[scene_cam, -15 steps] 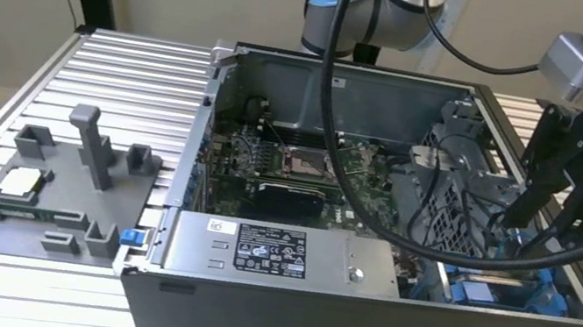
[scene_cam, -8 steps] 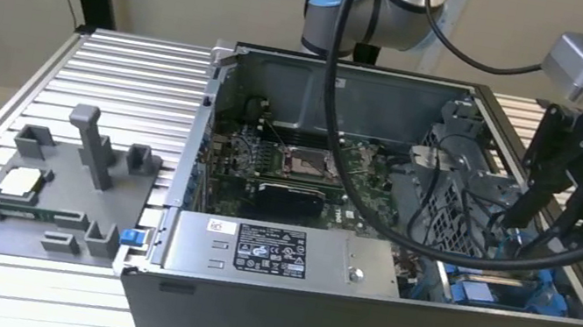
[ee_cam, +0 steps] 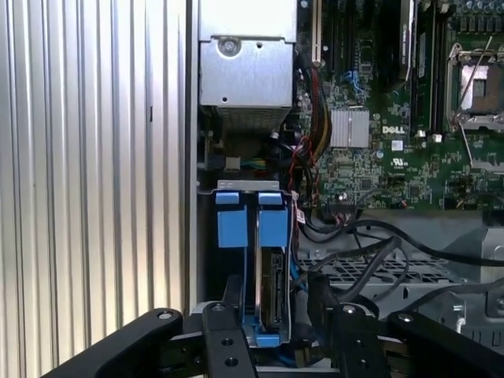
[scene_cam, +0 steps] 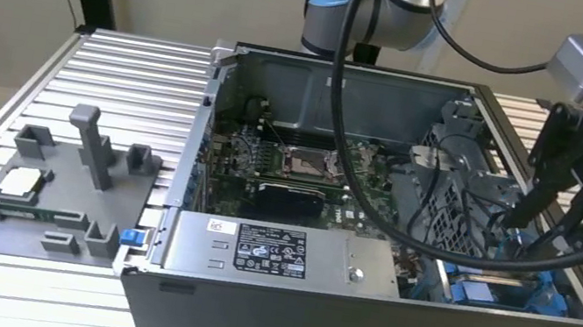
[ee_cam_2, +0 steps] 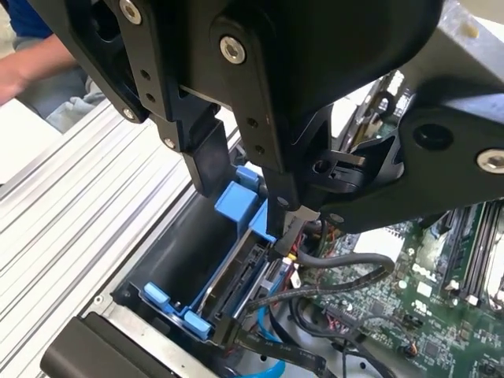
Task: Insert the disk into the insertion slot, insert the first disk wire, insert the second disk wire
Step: 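Insert the first disk wire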
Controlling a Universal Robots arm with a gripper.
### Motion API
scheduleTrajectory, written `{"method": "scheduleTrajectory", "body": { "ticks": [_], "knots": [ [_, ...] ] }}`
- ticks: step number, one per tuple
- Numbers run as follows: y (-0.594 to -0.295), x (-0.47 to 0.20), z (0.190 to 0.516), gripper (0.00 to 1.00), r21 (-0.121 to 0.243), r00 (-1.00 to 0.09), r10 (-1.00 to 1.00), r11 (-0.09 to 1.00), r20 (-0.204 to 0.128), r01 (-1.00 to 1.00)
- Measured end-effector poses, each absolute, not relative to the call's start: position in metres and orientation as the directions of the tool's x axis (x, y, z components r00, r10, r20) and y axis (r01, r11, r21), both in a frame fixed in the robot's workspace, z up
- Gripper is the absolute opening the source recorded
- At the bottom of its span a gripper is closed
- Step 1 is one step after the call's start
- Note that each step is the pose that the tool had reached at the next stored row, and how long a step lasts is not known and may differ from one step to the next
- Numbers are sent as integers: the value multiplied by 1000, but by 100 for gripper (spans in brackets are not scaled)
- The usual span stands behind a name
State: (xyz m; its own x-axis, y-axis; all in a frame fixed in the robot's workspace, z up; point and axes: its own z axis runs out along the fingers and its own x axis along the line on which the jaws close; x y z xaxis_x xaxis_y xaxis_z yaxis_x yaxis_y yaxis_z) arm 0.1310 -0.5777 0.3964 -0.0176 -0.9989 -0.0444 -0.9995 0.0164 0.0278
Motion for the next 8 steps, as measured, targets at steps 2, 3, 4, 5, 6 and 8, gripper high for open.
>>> {"method": "scheduleTrajectory", "body": {
  "ticks": [2, 3, 4, 5, 6, 8],
  "knots": [
    [-578, 131, 397, 100, 23, -17, -998, 16, -58, -1000],
    [-577, 131, 397, 100, 21, -17, -998, 16, -62, -1000],
    [-577, 131, 396, 100, 18, -16, -998, 15, -64, -1000],
    [-576, 131, 396, 100, 14, -16, -998, 15, -65, -1000],
    [-575, 131, 396, 100, 12, -16, -998, 15, -66, -1000],
    [-570, 131, 395, 100, 9, -16, -998, 15, -65, -1000]
  ]
}}
